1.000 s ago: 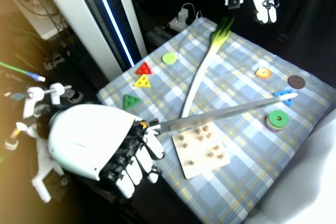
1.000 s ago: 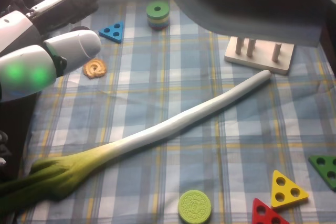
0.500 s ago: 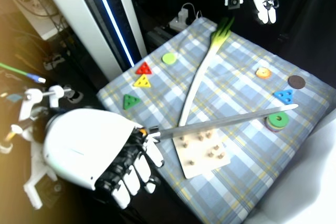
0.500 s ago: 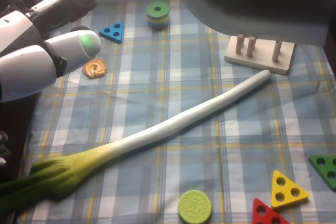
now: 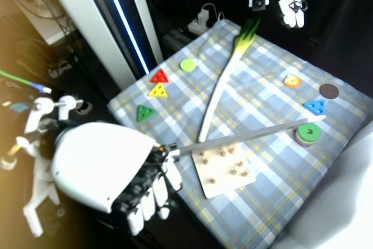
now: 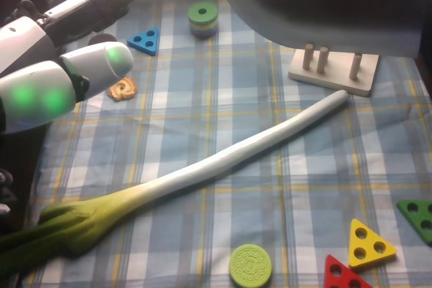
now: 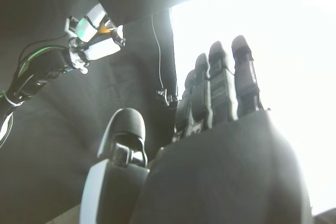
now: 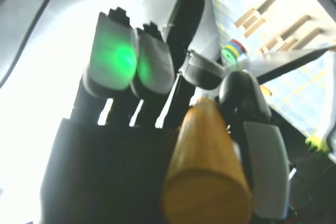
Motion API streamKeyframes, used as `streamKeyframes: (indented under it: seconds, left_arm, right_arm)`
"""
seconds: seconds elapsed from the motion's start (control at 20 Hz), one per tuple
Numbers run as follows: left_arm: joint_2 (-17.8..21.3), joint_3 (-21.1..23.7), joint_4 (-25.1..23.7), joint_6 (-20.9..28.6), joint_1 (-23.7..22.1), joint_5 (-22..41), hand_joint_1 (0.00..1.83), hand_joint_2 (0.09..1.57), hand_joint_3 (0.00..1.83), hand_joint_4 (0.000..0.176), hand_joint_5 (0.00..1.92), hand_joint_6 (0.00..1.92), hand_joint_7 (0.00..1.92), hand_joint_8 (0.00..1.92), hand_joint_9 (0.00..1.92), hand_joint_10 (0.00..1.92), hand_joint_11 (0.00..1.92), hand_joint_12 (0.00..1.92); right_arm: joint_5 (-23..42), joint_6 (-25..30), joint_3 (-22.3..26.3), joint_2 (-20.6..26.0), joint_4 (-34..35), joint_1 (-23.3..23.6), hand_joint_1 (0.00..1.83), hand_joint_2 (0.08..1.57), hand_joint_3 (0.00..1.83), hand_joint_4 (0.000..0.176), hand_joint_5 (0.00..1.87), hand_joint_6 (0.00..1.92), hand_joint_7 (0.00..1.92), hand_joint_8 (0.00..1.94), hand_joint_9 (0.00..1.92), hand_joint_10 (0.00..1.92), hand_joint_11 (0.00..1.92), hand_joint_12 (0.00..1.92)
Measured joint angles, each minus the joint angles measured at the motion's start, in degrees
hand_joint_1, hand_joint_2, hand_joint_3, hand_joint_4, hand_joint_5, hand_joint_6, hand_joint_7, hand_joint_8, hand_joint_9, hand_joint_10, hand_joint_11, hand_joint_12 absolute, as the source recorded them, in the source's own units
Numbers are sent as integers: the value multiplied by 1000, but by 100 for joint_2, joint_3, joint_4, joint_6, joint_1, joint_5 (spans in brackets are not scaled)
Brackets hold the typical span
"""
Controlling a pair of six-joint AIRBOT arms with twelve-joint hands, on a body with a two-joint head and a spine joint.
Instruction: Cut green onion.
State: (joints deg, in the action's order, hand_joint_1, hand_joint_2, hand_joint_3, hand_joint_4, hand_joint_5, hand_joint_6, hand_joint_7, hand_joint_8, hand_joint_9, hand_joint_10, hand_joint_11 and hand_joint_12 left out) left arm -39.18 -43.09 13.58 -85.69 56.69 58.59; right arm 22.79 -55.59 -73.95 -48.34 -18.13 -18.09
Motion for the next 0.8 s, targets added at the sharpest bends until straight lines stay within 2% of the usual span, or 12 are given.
streamKeyframes:
  seconds: [0.2,0.35,0.55,0.8]
  left_arm:
    - [0,0,-4,0,0,0,0,1382,0,0,81,3,189,6,176,5,27,189]
    - [0,0,-4,0,0,0,0,1386,0,0,91,4,264,8,231,8,56,204]
    - [-2,0,-7,0,0,0,0,1387,1,0,83,1,171,2,165,4,45,197]
    - [-2,0,-11,0,0,0,0,1391,1,0,113,5,236,7,226,9,72,197]
  right_arm:
    - [-83,0,0,-4,-13,0,430,1364,0,92,1074,1921,1321,1941,1434,1921,1458,1921]
    - [-142,0,0,-4,-85,0,367,1376,3,84,1068,1921,1304,1941,1395,1921,1410,1921]
    - [-203,2,22,-2,-186,0,299,1382,4,82,1148,1921,1391,1941,1482,1921,1490,1921]
    - [-205,2,28,-2,-229,0,353,1385,4,81,1142,1921,1399,1941,1493,1921,1519,1921]
